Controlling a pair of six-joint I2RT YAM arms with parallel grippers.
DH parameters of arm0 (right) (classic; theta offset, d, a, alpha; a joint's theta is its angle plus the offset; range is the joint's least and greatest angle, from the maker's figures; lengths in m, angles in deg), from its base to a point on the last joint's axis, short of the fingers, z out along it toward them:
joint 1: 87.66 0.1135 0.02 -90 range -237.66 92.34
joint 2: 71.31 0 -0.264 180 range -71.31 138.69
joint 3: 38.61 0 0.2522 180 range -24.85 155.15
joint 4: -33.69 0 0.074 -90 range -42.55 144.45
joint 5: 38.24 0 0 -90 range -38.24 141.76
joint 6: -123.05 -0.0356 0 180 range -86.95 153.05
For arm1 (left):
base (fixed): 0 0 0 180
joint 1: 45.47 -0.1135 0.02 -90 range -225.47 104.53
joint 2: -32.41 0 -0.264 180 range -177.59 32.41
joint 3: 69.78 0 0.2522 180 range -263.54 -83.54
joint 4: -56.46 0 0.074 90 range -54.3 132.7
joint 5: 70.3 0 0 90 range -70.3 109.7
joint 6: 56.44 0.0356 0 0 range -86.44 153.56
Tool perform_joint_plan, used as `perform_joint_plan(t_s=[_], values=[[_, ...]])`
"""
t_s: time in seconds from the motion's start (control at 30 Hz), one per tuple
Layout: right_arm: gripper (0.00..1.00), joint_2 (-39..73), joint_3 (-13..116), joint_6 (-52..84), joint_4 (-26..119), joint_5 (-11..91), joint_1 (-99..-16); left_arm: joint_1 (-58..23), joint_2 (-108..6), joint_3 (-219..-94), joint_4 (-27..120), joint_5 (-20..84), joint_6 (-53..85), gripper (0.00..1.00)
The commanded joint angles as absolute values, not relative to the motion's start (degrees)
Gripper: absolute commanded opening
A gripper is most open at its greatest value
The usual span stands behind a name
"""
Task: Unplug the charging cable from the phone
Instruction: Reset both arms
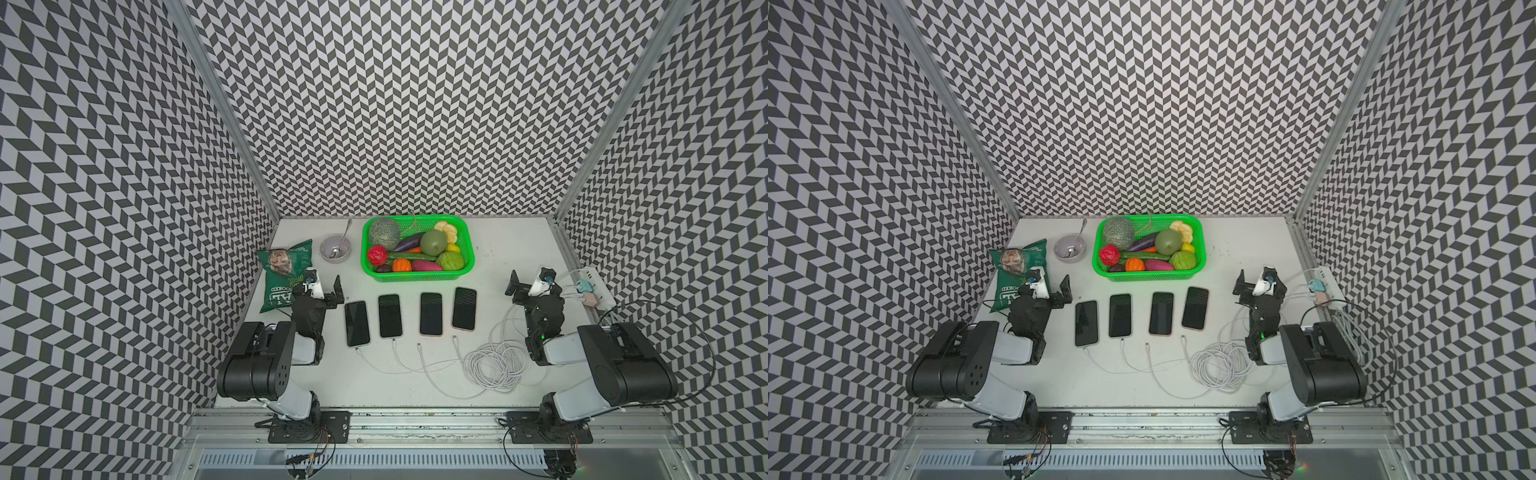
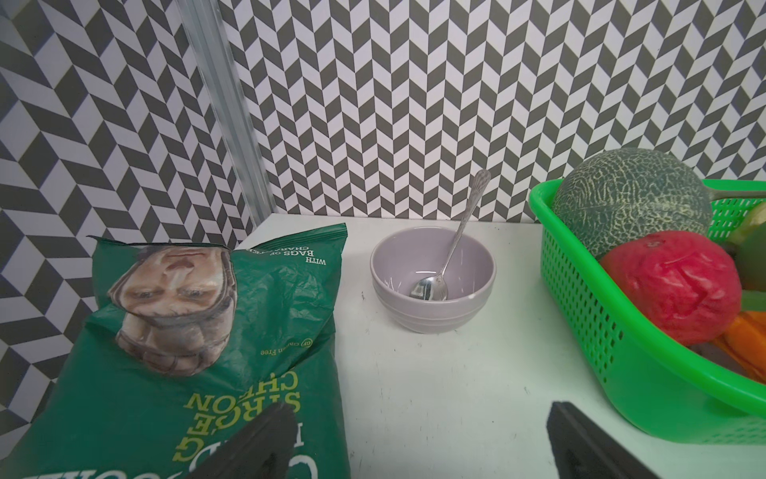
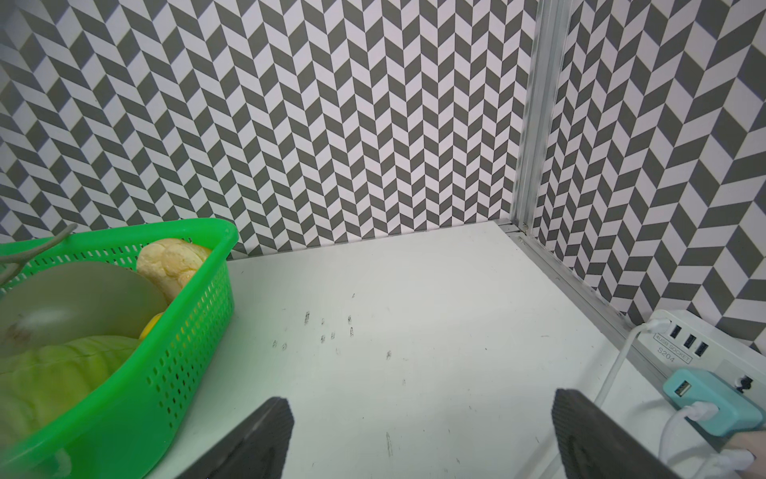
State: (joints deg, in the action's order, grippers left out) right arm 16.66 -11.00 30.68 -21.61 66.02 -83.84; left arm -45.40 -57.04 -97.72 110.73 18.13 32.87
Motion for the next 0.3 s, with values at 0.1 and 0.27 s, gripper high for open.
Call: perform_joint_plan(t_s=[0.1,0.27], values=[[1.00,16.34,-9.82,31.27,-22.87,65.23,-83.97,-45.27,-56.49,-99.12,111.36,18.83,33.87,1.00],[1.00,16.27,-9.94,31.40,-22.83,65.22,-83.85,-45.39,-56.54,-99.09,111.69,19.04,33.84,1.00]])
